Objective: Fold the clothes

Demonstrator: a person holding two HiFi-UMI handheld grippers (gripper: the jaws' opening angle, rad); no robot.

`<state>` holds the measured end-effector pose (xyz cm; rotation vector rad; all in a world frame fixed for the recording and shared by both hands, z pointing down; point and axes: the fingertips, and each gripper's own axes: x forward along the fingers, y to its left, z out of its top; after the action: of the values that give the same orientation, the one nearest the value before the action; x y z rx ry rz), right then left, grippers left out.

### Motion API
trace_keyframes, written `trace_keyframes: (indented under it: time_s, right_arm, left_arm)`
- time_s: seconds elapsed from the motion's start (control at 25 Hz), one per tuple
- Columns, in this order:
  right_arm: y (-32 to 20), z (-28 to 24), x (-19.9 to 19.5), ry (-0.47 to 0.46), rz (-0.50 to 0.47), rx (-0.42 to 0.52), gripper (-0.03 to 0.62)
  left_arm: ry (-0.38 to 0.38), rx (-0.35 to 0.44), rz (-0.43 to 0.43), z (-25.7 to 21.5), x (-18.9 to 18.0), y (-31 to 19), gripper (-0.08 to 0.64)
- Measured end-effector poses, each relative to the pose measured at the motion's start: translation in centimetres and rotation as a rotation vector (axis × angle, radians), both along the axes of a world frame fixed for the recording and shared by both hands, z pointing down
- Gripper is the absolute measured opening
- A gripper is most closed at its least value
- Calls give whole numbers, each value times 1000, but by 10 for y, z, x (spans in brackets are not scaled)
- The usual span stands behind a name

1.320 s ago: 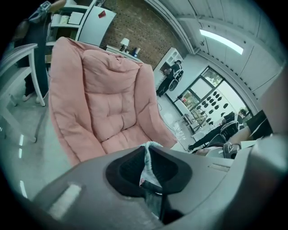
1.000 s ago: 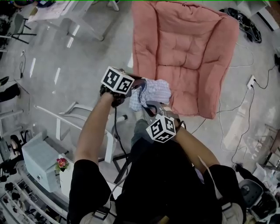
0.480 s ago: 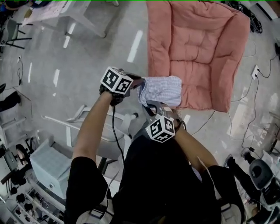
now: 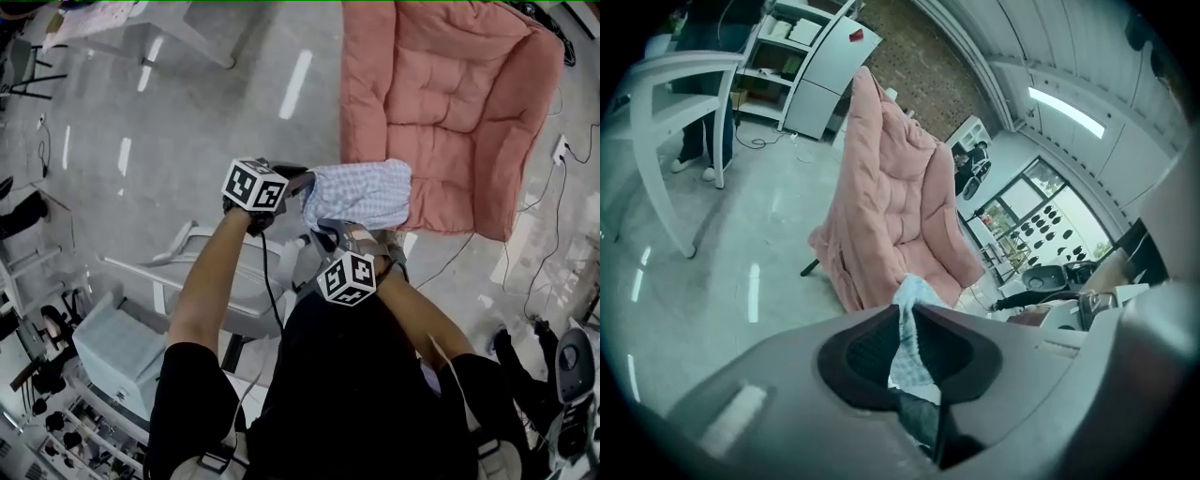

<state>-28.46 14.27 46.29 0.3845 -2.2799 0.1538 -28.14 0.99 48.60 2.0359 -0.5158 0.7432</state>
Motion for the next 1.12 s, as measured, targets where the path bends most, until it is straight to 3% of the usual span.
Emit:
trace_keyframes:
  time_s: [0.24, 0.52, 0.6, 0.8, 1.12]
  right_arm:
    - [7, 18, -10, 58, -70, 25, 23]
    - [8, 35, -19, 91, -48, 10, 32]
    - [10, 37, -20, 90, -50, -5, 49]
    - [22, 44, -27, 86, -81, -84, 173]
    - [19, 42, -33, 79, -70, -87, 186]
  left_arm:
    - [-72, 46, -17, 15, -17, 5, 55]
    - [-91, 49, -54, 28, -38, 4, 49]
    - [-89, 50, -83, 29, -46, 3, 54]
    - [-98, 48, -145, 32, -62, 1, 95]
    - [-135, 89, -140, 33, -63, 2, 97]
